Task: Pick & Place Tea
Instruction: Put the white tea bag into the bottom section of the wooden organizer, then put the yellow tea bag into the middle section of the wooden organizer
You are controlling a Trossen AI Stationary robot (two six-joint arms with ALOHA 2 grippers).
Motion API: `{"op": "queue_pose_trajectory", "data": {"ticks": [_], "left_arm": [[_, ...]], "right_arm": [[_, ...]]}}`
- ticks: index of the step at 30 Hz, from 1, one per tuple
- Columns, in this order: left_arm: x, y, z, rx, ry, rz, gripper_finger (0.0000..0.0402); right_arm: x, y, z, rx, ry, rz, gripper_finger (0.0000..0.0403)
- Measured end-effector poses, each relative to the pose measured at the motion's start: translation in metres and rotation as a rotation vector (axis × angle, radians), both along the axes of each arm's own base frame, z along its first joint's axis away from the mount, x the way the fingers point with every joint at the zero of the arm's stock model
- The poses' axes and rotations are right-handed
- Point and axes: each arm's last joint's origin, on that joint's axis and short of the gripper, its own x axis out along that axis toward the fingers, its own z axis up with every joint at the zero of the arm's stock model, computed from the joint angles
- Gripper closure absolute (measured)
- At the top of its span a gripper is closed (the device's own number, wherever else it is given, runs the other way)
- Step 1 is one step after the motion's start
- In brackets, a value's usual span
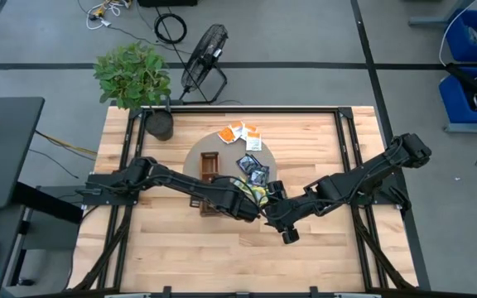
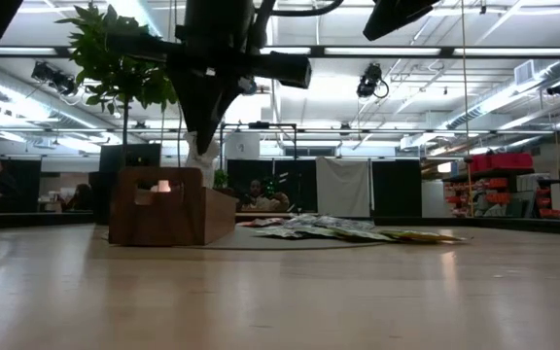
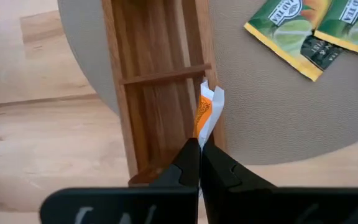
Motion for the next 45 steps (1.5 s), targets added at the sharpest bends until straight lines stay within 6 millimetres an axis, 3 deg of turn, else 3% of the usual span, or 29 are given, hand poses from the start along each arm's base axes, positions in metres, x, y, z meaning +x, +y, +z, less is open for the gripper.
{"op": "queue_pose_trajectory", "data": {"ticks": [10, 27, 36, 40, 45], "left_arm": [[0.005, 0.000, -0.001, -0.006, -0.030, -0.069, 0.0387], [0.004, 0.001, 0.000, 0.022, -0.012, -0.133, 0.0265], [-0.010, -0.013, 0.036, 0.169, -0.086, -0.213, 0.0239], [-0.023, -0.017, 0.057, 0.305, -0.120, -0.255, 0.0240], [-0.032, -0.022, 0.071, 0.370, -0.157, -0.316, 0.0239]], "right_arm": [[0.000, 0.000, 0.000, -0.001, 0.000, 0.002, 0.0179], [-0.001, -0.001, -0.001, -0.001, 0.018, -0.006, 0.0179], [-0.006, -0.005, -0.005, -0.069, 0.072, -0.018, 0.0179], [0.000, -0.021, -0.004, -0.172, 0.050, -0.060, 0.0179], [0.014, -0.074, -0.005, -0.200, 0.081, -0.172, 0.0179]]}}
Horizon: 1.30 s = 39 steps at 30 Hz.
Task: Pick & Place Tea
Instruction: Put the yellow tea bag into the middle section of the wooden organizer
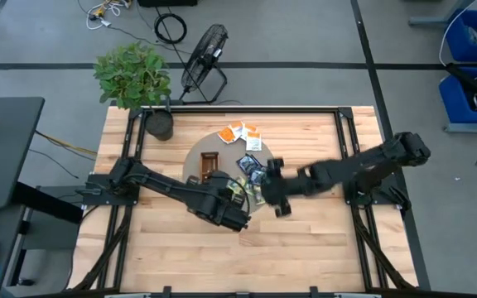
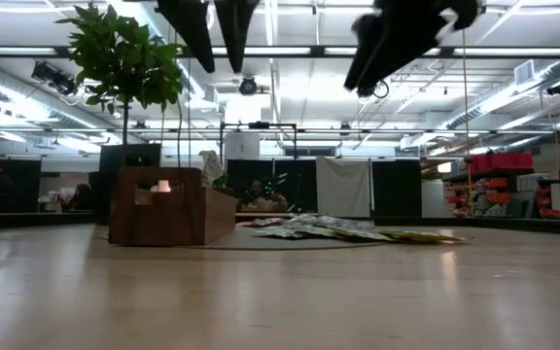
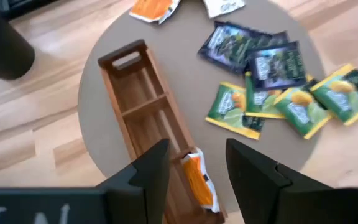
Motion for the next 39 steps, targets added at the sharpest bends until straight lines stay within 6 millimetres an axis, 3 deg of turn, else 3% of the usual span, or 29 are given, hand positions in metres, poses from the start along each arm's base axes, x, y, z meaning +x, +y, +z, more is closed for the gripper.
{"op": "queue_pose_trajectory", "data": {"ticks": [9, 15, 21, 29, 33, 39], "left_arm": [[-0.012, -0.018, 0.010, 0.064, 0.004, -0.127, 0.0239], [-0.015, -0.026, 0.011, 0.137, 0.005, -0.187, 0.0239], [-0.013, -0.021, 0.011, 0.161, 0.056, -0.237, 0.0239], [-0.013, -0.021, 0.011, 0.187, 0.103, -0.297, 0.0239], [-0.013, -0.021, 0.011, 0.200, 0.115, -0.312, 0.0239], [-0.012, -0.020, 0.011, 0.221, 0.110, -0.309, 0.0239]], "right_arm": [[-0.002, -0.111, -0.003, 0.106, 0.053, -0.257, 0.0179], [-0.010, -0.143, -0.005, 0.186, 0.079, -0.163, 0.0179], [-0.017, -0.165, -0.005, 0.187, 0.073, -0.194, 0.0179], [-0.022, -0.168, -0.012, 0.305, 0.126, -0.195, 0.0179], [-0.019, -0.145, -0.027, 0.448, 0.279, -0.131, 0.0179], [-0.010, -0.100, -0.053, 0.398, 0.463, -0.063, 0.0179]]}}
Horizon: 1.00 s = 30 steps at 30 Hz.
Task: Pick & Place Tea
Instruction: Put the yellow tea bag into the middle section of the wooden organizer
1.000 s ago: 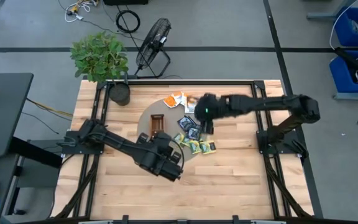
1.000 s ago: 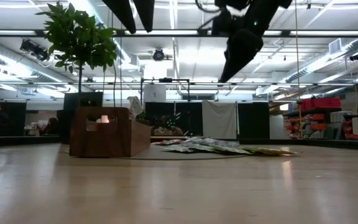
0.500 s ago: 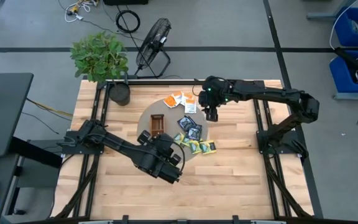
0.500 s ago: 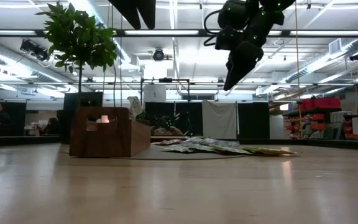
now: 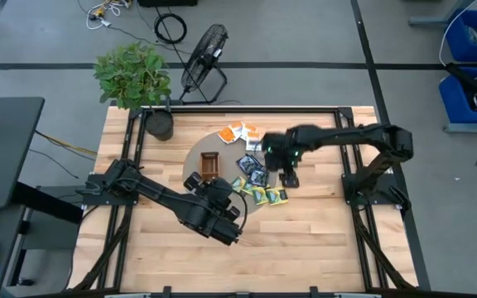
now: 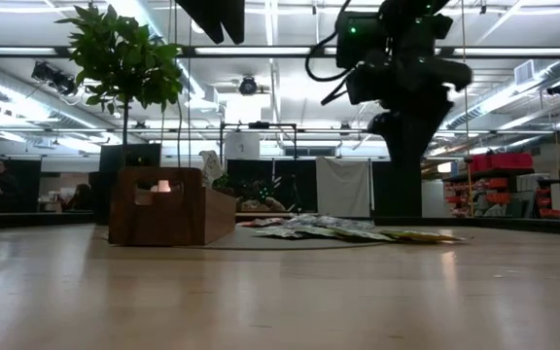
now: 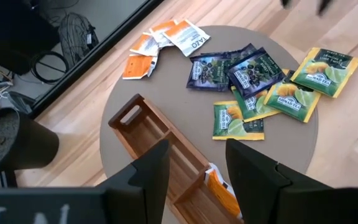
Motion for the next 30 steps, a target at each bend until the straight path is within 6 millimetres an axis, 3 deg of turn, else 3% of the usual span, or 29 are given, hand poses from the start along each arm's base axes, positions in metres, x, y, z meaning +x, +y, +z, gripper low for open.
{"op": "queue_pose_trajectory", "data": {"ticks": [5, 13, 30], "left_arm": [[0.000, 0.001, 0.000, 0.006, 0.002, -0.003, 0.0239], [0.001, 0.001, 0.000, 0.010, 0.003, -0.003, 0.0239], [0.003, 0.008, 0.000, 0.006, -0.005, 0.023, 0.0239]], "right_arm": [[-0.012, 0.032, -0.036, -0.054, 0.074, 0.063, 0.0179], [-0.026, 0.054, -0.077, -0.150, 0.008, 0.067, 0.0179], [-0.022, 0.064, -0.081, -0.046, -0.079, 0.109, 0.0179]]}}
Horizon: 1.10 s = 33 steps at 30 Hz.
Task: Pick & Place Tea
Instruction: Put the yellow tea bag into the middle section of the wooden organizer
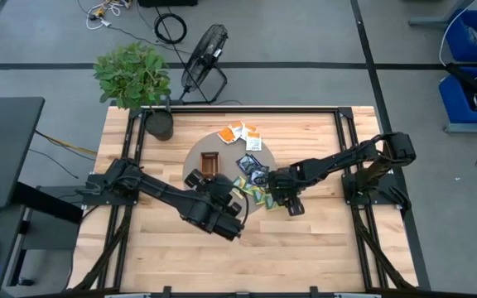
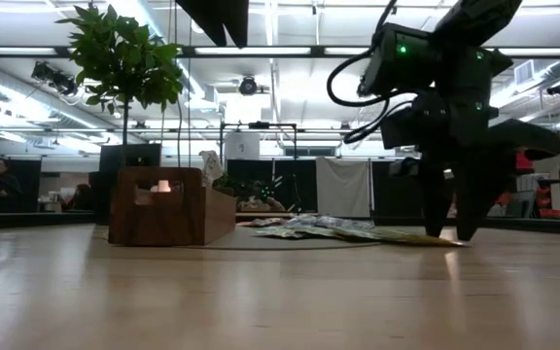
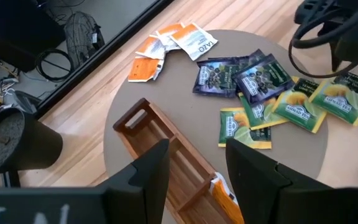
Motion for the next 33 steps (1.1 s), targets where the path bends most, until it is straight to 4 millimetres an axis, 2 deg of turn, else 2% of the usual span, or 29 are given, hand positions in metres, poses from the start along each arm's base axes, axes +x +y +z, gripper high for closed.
{"op": "queue_pose_trajectory", "data": {"ticks": [3, 6, 11, 18, 20, 26, 33], "left_arm": [[0.000, 0.000, 0.000, 0.000, 0.000, 0.000, 0.0239], [0.000, 0.000, 0.000, -0.001, 0.000, 0.001, 0.0239], [0.000, 0.000, 0.000, -0.001, -0.001, 0.001, 0.0239], [0.000, 0.000, 0.000, -0.001, -0.002, 0.001, 0.0239], [0.000, 0.000, 0.000, -0.002, -0.004, 0.002, 0.0239], [0.000, 0.000, -0.001, -0.021, 0.002, 0.005, 0.0239], [0.000, 0.000, -0.001, -0.021, 0.001, 0.005, 0.0239]], "right_arm": [[0.002, 0.000, -0.001, 0.007, -0.034, -0.004, 0.0184], [-0.002, 0.000, -0.007, 0.011, -0.049, -0.028, 0.0207], [-0.016, -0.002, -0.025, 0.016, -0.062, -0.082, 0.0274], [-0.016, -0.002, -0.026, 0.037, -0.073, -0.106, 0.0386], [-0.014, -0.001, -0.025, 0.034, -0.069, -0.090, 0.0394], [-0.016, 0.000, -0.006, -0.006, -0.049, -0.076, 0.0400], [-0.023, 0.000, 0.036, -0.111, -0.109, -0.092, 0.0402]]}}
